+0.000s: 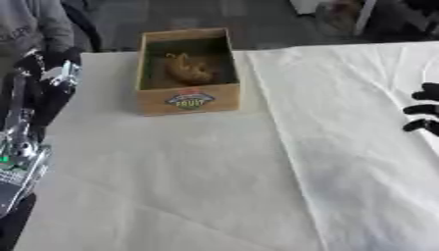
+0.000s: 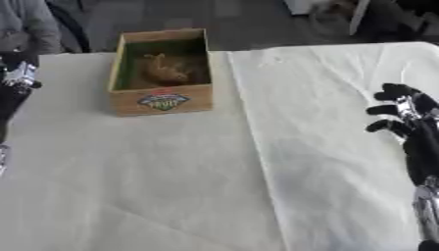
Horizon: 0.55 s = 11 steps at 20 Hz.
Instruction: Pick up objects on the table and place them in the box.
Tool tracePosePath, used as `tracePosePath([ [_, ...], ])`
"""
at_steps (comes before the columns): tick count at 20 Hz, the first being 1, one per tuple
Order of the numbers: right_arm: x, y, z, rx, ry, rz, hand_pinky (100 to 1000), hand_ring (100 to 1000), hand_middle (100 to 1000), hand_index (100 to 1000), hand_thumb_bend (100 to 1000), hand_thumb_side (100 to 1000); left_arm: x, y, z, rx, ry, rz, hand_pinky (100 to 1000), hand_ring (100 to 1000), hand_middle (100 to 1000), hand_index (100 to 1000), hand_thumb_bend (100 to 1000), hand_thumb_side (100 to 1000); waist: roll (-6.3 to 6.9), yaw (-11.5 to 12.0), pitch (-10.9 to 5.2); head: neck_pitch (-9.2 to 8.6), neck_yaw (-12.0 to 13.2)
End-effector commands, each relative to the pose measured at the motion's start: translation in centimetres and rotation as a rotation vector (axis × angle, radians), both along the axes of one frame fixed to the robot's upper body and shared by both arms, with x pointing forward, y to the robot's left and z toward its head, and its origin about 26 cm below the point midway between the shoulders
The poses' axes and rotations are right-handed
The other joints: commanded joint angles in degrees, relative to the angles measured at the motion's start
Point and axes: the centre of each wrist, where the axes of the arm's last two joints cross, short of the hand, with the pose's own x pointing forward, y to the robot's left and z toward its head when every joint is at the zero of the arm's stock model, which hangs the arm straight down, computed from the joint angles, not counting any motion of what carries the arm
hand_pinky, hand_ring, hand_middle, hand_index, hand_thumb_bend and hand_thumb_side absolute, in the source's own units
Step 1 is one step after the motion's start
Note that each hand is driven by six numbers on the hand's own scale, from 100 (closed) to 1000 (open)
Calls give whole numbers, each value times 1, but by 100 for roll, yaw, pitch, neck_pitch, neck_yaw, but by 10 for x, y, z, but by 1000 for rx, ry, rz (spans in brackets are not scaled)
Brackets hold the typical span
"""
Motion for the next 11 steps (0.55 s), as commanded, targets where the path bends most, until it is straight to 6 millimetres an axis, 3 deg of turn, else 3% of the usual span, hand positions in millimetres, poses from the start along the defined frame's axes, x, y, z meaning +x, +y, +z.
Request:
tracePosePath([
  [1,0,-2,8,7,-30,-11,463,622,657,761,100,672,-5,1,2,-53,-41,6,565,791,531,631,317,513,-16,11,-65,46,-18],
  [11,0,-2,8,23,-34,-27,459,615,649,751,100,671,-17,1,-31,-138,8,24,565,789,527,629,322,541,-27,40,-26,85,20],
])
